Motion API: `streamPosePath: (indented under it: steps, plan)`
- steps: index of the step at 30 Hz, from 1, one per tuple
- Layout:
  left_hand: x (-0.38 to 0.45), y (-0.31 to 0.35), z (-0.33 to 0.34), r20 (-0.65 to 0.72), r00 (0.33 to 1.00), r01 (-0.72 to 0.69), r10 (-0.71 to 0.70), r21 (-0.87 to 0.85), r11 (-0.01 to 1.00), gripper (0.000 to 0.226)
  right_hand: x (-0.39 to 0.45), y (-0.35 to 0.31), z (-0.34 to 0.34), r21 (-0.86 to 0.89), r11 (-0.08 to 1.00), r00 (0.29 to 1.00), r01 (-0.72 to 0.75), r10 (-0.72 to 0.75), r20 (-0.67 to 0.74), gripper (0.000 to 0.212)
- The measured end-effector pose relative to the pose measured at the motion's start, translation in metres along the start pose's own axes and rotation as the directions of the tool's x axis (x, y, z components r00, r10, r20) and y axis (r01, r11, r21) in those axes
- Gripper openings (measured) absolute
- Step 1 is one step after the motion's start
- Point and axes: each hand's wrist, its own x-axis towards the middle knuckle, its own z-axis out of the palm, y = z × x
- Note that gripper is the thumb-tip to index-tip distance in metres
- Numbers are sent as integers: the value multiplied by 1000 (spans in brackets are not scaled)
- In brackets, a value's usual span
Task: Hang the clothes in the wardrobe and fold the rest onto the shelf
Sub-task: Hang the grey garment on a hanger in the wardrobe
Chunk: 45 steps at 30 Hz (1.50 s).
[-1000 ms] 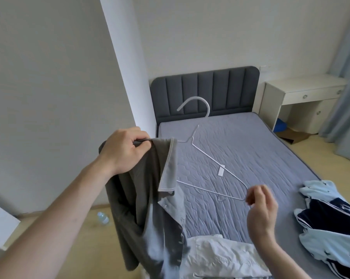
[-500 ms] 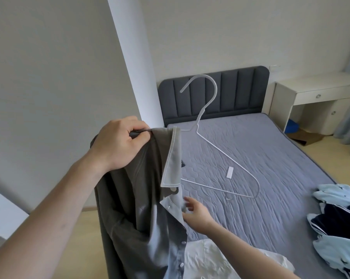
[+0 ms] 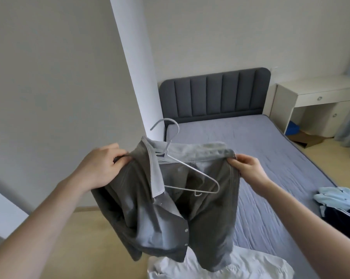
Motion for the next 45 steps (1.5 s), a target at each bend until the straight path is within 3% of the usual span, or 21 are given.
streamPosePath:
  steps: [6,10,13,16,20,22,24,26,28,30,32,34,36,37,40,45]
  plan:
    - [17,-1,28,46,993,103,-105,53,993,34,-26,-107,4,60,974,974,216,-220,53,13]
    - [29,8,34,67,979,197,-195,-32,980,39,-72,-146,38,94,950,915,299,-313,253,15]
    - [34,20,32,64,968,249,-243,-123,961,35,-105,-131,74,-101,952,865,291,-216,454,15]
    - [35,36,26,60,964,267,-260,-228,936,31,-116,-89,107,-356,870,806,340,-75,588,14]
    - [29,57,29,35,967,238,-252,-477,846,36,-98,-51,136,-578,681,874,450,-201,443,28]
    - [25,66,35,37,964,235,-264,-580,780,38,-91,-42,144,-621,613,851,490,-182,492,37]
    - [19,70,38,59,969,226,-241,-609,760,37,-84,-38,153,-561,678,819,475,-107,563,30]
    - [12,67,38,89,971,228,-220,-614,756,26,-80,-35,152,-444,766,799,464,-145,584,30]
    - [3,54,33,96,963,259,-252,-592,764,23,-89,-36,141,-431,760,742,487,-100,663,9]
    - [-9,35,25,99,952,294,-290,-563,772,24,-94,-41,122,-436,776,720,455,-32,694,20]
    - [-22,16,15,107,942,324,-317,-528,785,31,-97,-47,101,-431,796,718,426,-8,696,22]
    - [-37,-4,6,110,928,360,-356,-512,780,34,-93,-54,88,-460,776,764,432,-44,644,16]
    - [-52,-25,-1,114,912,397,-395,-498,771,32,-82,-60,87,-496,752,848,435,-157,506,5]
    - [-60,-35,-5,121,905,412,-409,-494,766,33,-76,-63,90,-494,756,880,429,-226,418,11]
    - [-84,-66,-18,136,887,448,-441,-486,750,42,-67,-77,121,-447,775,894,446,-359,268,13]
    - [-130,-119,-44,122,859,486,-497,-498,718,41,-59,-81,206,-519,661,829,542,-319,459,39]
